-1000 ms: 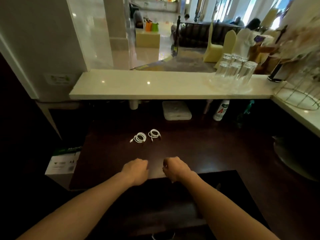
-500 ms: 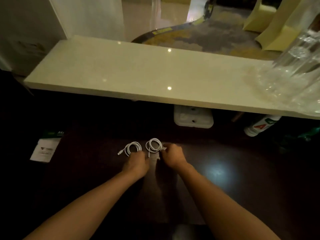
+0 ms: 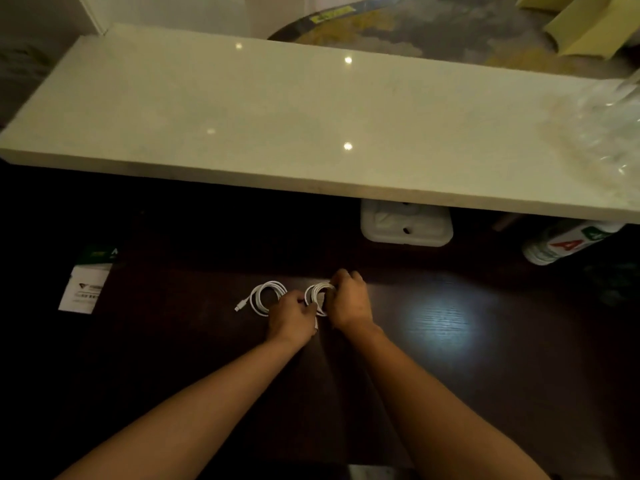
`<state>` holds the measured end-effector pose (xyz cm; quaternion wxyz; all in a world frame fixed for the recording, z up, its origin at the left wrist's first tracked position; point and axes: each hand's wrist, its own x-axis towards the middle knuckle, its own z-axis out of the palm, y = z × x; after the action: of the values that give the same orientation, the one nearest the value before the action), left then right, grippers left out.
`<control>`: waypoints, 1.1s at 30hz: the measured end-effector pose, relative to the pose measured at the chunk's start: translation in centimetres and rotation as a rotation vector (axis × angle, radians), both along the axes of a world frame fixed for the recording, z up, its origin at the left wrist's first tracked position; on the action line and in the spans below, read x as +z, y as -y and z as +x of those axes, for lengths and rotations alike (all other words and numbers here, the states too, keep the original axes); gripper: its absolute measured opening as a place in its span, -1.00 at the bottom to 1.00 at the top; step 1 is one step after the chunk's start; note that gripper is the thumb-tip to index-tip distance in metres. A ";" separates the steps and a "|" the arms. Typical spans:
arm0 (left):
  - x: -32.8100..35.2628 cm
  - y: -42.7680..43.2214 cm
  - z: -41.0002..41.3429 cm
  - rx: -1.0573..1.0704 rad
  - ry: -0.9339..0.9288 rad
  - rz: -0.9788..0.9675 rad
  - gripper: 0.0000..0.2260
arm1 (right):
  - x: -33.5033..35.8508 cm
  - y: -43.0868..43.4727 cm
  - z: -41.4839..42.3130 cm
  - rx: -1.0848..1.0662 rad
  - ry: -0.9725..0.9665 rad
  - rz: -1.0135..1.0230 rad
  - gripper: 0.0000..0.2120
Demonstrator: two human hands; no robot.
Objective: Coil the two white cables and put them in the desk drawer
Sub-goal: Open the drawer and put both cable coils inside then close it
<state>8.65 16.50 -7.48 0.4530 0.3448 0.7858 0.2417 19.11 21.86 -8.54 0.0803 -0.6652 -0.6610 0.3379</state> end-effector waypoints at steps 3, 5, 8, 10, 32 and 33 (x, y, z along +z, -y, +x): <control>0.3 0.0 0.2 -0.040 0.048 0.003 -0.85 | 0.8 0.5 0.1 -0.137 -0.221 -0.125 -0.91; 0.5 0.1 0.1 -0.038 0.095 0.001 -0.81 | 1.1 0.7 0.2 -0.223 -0.346 -0.194 -0.90; 1.8 0.1 -0.5 0.032 0.220 -0.012 -0.83 | 1.7 0.8 0.2 -0.243 -0.470 -0.232 -0.86; 2.4 0.2 -1.3 0.034 0.282 -0.038 -0.82 | 2.6 0.8 -0.1 -0.234 -0.566 -0.269 -0.89; 5.7 3.3 -4.0 0.145 -0.159 0.106 -0.71 | 6.5 5.1 -5.1 -0.316 -1.064 -0.700 -0.82; 5.3 3.4 -3.6 0.246 -0.034 0.088 -0.69 | 6.4 5.6 -5.4 -0.328 -1.082 -0.674 -0.79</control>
<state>5.05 13.06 -2.13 0.3911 0.2693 0.8184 0.3237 13.68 16.30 -2.10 0.2389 -0.4821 -0.2752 0.7967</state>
